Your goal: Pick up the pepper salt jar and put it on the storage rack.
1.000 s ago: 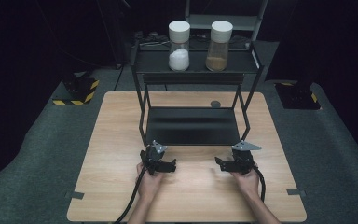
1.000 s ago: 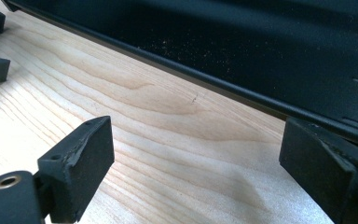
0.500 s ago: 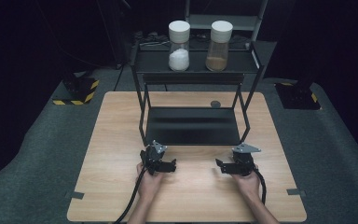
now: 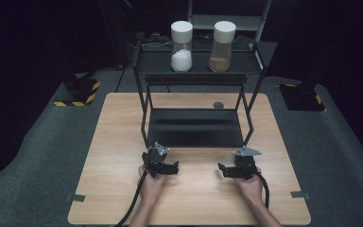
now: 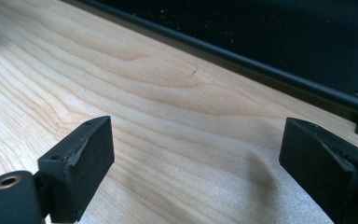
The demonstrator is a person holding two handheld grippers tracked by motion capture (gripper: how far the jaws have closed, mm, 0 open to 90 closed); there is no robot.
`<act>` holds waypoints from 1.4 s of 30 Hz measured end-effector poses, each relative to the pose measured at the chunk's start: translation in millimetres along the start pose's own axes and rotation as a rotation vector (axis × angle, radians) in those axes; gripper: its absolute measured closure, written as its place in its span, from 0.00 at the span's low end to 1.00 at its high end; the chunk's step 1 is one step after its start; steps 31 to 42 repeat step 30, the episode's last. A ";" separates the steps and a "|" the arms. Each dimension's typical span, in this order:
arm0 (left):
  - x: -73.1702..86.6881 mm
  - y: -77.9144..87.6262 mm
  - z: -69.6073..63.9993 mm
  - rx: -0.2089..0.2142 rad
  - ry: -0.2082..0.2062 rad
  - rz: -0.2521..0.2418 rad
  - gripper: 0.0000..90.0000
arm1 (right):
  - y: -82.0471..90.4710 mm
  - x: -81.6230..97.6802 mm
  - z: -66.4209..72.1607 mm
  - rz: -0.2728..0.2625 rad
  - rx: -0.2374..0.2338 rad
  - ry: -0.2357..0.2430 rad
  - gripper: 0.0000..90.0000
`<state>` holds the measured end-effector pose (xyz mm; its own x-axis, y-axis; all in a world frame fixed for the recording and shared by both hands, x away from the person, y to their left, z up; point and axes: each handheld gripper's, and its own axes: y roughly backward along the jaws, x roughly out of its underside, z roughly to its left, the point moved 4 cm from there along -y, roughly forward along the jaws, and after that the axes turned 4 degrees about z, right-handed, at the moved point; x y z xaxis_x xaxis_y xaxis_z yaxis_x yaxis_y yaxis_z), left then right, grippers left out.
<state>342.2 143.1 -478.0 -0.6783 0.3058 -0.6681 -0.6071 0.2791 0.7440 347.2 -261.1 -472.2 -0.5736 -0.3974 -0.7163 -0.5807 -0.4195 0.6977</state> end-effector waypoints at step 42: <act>0.0 -0.1 0.3 0.002 0.001 -0.001 0.03 | -3.9 -1.6 3.8 0.050 0.012 0.026 0.10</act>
